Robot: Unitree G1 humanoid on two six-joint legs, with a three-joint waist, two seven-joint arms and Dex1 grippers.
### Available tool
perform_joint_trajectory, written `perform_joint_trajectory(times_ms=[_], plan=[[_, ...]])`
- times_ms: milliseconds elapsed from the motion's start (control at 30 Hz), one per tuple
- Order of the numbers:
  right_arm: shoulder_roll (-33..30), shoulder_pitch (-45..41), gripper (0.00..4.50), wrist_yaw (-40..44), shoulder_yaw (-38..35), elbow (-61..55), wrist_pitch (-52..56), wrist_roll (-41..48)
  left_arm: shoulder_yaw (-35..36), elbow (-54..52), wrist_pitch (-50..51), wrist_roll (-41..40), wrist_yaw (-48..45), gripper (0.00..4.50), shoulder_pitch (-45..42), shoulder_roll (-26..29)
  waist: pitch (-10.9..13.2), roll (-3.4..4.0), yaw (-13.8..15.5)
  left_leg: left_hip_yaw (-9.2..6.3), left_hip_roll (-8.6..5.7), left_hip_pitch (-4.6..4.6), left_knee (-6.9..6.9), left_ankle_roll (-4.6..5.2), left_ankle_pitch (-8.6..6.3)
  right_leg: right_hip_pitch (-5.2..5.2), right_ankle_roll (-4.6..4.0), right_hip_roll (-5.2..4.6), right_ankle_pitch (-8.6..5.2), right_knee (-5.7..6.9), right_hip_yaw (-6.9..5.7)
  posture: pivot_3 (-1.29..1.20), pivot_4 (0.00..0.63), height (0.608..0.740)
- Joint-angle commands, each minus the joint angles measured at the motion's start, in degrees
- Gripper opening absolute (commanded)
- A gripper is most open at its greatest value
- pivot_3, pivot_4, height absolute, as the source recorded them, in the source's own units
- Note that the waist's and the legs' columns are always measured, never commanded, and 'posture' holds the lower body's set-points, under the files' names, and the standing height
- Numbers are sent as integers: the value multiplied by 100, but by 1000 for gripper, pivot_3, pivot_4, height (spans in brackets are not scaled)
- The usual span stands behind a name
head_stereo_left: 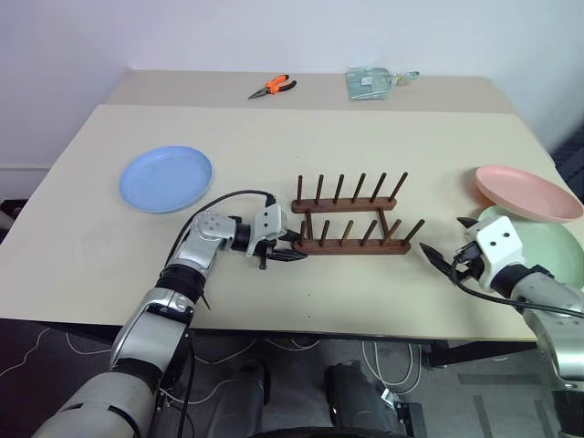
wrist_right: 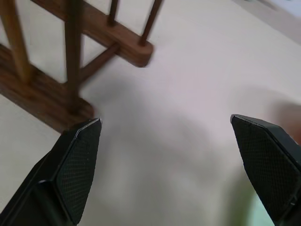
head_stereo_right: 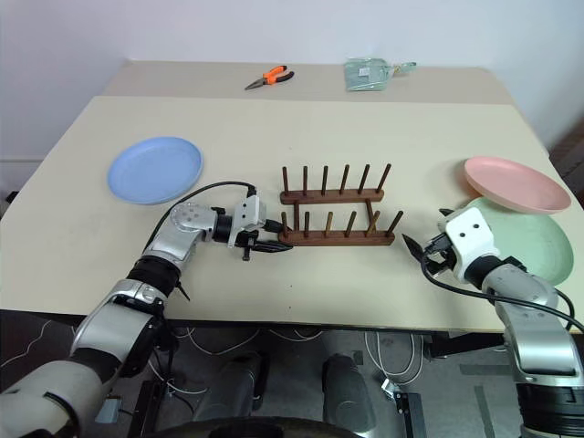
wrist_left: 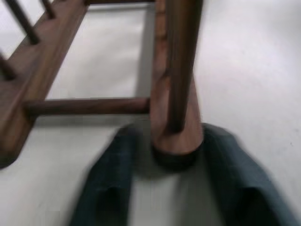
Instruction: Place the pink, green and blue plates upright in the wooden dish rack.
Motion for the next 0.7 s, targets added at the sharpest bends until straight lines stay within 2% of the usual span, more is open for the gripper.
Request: perform_joint_trajectory(times_ms=[33,67,100,167,200,233,267,333,400,467,533,700], plan=[[-199,178,4500,217,-282,-157,-3,104,-105,-421,311,117,101,4210,140,189,0,0,-7,0,0,0,0,0,0,-1,0,0,0,0,0,0,150,740],[-263,266,4500,345,-328,-200,54,187,-105,-605,489,126,66,4210,223,326,0,0,-10,0,1,0,-1,0,0,-1,0,0,0,1,0,0,150,740],[-297,329,4245,431,-361,-242,98,247,-106,-757,628,126,37,4242,295,428,0,1,-13,0,2,0,-1,0,0,-2,0,1,0,2,0,0,150,740],[-396,536,3715,750,-359,-521,313,479,-119,-1361,1149,-10,-334,4251,638,828,-1,3,-41,1,2,1,-2,0,0,-2,0,1,0,2,0,0,150,740],[-435,626,3204,867,-317,-670,398,555,-141,-1671,1340,-86,-489,4251,817,996,-3,5,-77,1,5,3,-4,1,-1,-2,-1,2,0,4,1,0,150,740],[-458,701,2702,936,-294,-794,467,606,-163,-1934,1494,-151,-575,3642,960,1125,-5,8,-95,1,10,5,-5,2,-1,-2,-2,4,-1,6,1,0,150,740],[-488,763,2211,1003,-216,-918,543,627,-179,-2212,1752,-249,-649,3379,1105,1233,-7,12,-117,-1,11,8,-6,2,-1,2,-3,5,-1,6,1,0,150,740],[-520,839,1101,1140,48,-1155,670,628,-242,-2911,2102,-485,-812,2404,1448,1387,-12,19,-139,0,11,8,-4,1,-2,3,-4,4,-2,6,1,0,150,740],[-333,647,130,1023,500,-1177,678,471,-405,-3454,2323,-465,-375,1508,1648,1061,-18,22,-142,2,13,8,-4,1,-2,4,-7,2,-3,4,2,0,150,740],[-193,479,53,859,789,-1086,659,300,-526,-3635,2471,-341,34,1492,1709,755,-22,28,-75,1,13,7,1,1,-2,7,-18,-1,-10,-1,2,0,150,740],[-87,324,53,730,1024,-986,760,184,-636,-3466,2450,-55,514,1492,1679,523,-23,30,49,4,3,3,8,1,-2,8,-19,-15,-11,-4,2,0,150,740],[304,-244,53,196,1684,-414,518,-462,-694,-3008,2542,385,1730,1492,1526,147,-34,26,134,4,-7,-1,13,1,-2,9,-4,-18,-3,-10,1,0,150,740]])
